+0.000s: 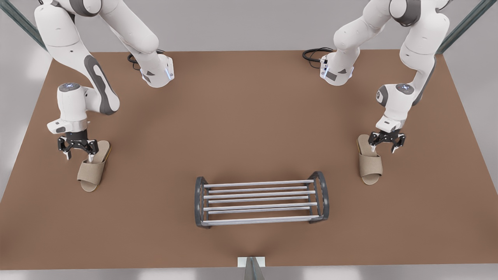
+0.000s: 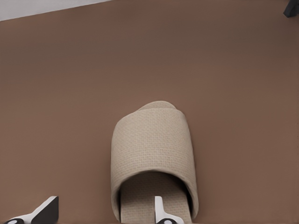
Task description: Place the right shoe on the shoe rack with the right arm, and place the left shoe on the shoe rack with the left arm
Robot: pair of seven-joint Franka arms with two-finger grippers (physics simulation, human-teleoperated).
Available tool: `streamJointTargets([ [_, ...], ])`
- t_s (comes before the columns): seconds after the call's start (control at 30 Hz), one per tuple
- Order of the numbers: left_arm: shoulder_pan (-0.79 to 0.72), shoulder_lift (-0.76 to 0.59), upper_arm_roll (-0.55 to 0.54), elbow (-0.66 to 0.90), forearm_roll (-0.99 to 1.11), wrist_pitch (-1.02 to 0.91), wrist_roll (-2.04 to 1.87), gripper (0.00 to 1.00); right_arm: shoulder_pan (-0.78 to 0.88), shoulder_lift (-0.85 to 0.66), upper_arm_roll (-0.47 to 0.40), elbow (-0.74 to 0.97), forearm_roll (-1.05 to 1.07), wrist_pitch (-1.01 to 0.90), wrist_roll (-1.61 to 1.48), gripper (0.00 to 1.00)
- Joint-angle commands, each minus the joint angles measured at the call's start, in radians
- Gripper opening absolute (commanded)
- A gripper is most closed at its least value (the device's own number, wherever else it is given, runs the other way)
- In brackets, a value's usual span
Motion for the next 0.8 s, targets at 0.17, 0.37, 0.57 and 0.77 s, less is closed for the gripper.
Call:
streamJointTargets([
  [0.17, -0.054, 0.046, -0.002, 0.019, -0.112, 0.005, -0.214, 0.99, -0.088, 0.097, 0.002, 0.017, -0.158, 0.021, -0.044, 1.0],
  [0.37, -0.055, 0.058, -0.002, 0.036, -0.113, 0.005, -0.212, 0.99, -0.1, 0.158, 0.0, 0.074, -0.172, 0.021, -0.046, 1.0],
  [0.57, -0.07, 0.104, -0.002, 0.074, -0.106, 0.005, -0.212, 0.99, -0.12, 0.204, 0.0, 0.135, -0.19, 0.021, -0.046, 1.0],
  [0.77, -0.06, 0.095, 0.001, 0.079, -0.102, 0.005, -0.211, 0.99, -0.16, 0.221, 0.0, 0.137, -0.233, 0.021, -0.044, 1.0],
])
